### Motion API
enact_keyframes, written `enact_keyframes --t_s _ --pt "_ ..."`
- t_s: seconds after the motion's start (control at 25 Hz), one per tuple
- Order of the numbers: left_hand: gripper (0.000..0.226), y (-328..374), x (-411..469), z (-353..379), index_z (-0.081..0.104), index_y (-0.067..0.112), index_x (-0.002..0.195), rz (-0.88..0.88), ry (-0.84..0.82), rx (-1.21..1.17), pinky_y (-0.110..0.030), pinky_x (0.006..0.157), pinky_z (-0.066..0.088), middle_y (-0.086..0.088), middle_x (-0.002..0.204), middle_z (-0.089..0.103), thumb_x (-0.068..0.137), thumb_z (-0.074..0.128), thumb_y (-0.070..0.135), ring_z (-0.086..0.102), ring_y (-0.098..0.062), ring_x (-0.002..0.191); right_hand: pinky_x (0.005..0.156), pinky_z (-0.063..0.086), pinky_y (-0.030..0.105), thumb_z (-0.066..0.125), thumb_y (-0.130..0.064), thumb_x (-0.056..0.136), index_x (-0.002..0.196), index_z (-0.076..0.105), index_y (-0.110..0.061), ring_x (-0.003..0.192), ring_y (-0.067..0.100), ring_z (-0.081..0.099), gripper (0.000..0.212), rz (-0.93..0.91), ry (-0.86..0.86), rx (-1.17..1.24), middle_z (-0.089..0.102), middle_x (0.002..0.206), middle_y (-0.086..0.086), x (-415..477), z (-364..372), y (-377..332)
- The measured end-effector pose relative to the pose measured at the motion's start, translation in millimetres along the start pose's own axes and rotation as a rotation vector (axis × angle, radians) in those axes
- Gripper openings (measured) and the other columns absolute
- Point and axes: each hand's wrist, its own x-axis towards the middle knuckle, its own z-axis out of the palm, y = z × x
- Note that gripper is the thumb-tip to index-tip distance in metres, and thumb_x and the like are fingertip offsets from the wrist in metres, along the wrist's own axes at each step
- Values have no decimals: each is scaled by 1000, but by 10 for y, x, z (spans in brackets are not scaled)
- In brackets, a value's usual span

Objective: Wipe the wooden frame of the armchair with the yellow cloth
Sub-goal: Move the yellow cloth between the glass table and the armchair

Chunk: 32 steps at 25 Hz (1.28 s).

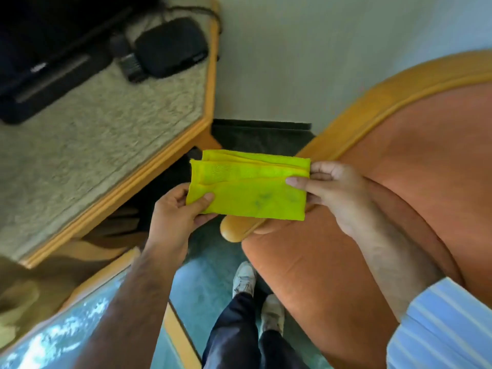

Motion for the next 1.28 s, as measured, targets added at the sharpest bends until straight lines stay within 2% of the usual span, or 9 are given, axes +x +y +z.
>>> enact_keyframes --t_s 0.16,0.36,0.52,0.64,0.76,0.84,1.0,1.12,1.28 --pt "23 -186 -178 -1048 70 7 117 -19 227 -107 -29 80 66 -7 109 82 94 70 5 79 -21 99 74 65 22 76 -2 89 110 74 -11 92 16 79 23 35 -271 -161 81 102 6 175 1027 83" --pt "20 -672 -531 -2168 73 10 107 -39 413 -204 -24 72 65 -4 93 83 95 64 -3 80 -19 86 74 64 19 69 8 92 116 69 -1 81 8 76 25 127 -520 -292 77 98 5 143 2222 508" --pt "24 -1321 -805 -2907 71 4 114 -82 644 -266 -23 71 65 -14 99 77 94 64 -6 76 -24 88 70 64 18 72 8 90 105 71 -4 76 7 75 20 191 -666 -421 77 97 13 65 3118 1213" --pt "19 -1872 -870 -3259 71 -1 109 -159 787 -271 -21 67 64 -21 97 72 91 68 -7 71 -30 87 68 66 22 79 4 86 113 74 2 84 22 76 27 151 -611 -559 79 99 17 81 3586 1880" --pt "16 -2367 -757 -3553 72 -5 105 -246 894 -189 -20 62 63 -19 93 70 89 73 -5 70 -33 85 88 65 51 86 -6 82 107 78 -1 96 35 78 27 34 -554 -786 81 96 16 118 3970 2480" --pt "19 -2567 -645 -3741 73 -4 105 -284 927 -115 -24 60 64 -14 88 70 87 77 -1 71 -33 83 90 61 58 89 -10 79 103 79 1 96 39 77 29 4 -542 -866 81 99 22 140 4129 2739" --pt "15 -2886 -399 -4028 78 10 95 -413 927 226 -49 81 66 -16 90 79 82 83 15 77 -35 84 85 63 47 94 -20 74 97 81 -3 88 33 78 32 -93 -464 -1010 82 95 18 184 4404 3079" --pt "19 -2926 -281 -4028 77 13 92 -500 948 427 -41 82 62 -17 91 80 82 81 28 76 -36 89 81 61 39 92 -21 76 95 79 -5 87 30 76 29 -123 -428 -1062 82 93 16 208 4491 3151" --pt "23 -2962 -206 -3966 66 16 85 -586 911 646 -34 72 43 -16 98 76 86 78 36 70 -40 98 77 62 42 86 -37 83 96 75 -6 92 34 72 35 -172 -454 -1296 78 98 16 207 4523 3219"
